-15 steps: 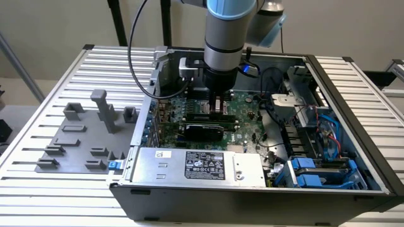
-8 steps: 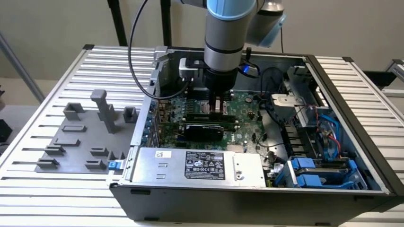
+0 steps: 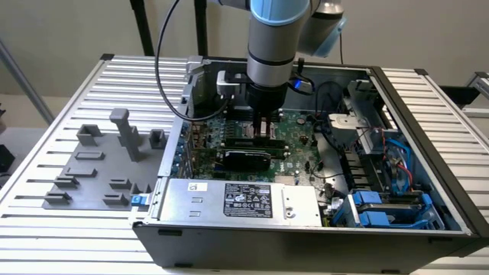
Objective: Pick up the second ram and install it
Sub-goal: 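Press down the second ram until it locks into place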
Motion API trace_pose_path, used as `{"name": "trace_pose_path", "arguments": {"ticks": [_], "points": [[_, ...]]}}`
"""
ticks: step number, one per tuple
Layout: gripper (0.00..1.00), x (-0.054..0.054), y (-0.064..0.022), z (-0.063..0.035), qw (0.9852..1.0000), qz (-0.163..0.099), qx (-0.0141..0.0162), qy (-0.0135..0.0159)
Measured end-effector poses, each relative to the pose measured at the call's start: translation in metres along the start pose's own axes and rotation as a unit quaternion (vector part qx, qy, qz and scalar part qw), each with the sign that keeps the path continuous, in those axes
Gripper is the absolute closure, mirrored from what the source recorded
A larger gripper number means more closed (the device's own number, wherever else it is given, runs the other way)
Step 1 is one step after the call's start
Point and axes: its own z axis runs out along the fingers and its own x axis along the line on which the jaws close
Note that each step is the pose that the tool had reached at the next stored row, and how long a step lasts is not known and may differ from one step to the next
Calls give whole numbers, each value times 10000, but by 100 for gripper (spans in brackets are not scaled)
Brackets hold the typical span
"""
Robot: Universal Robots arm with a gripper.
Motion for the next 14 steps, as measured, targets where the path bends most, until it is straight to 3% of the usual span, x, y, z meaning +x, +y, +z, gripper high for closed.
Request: {"name": "trace_pose_path", "arguments": {"ticks": [1, 2, 5, 12, 13, 14], "points": [[100, 0, 0, 0, 10000, 0, 0, 0], [0, 0, 0, 0, 10000, 0, 0, 0], [0, -1, 0, -15, 10000, 0, -1, -2], [0, -6, 0, -193, 10000, 1, -11, -4], [100, -7, 0, -193, 10000, 1, -13, -5], [100, -6, 0, -193, 10000, 1, -13, -4]]}}
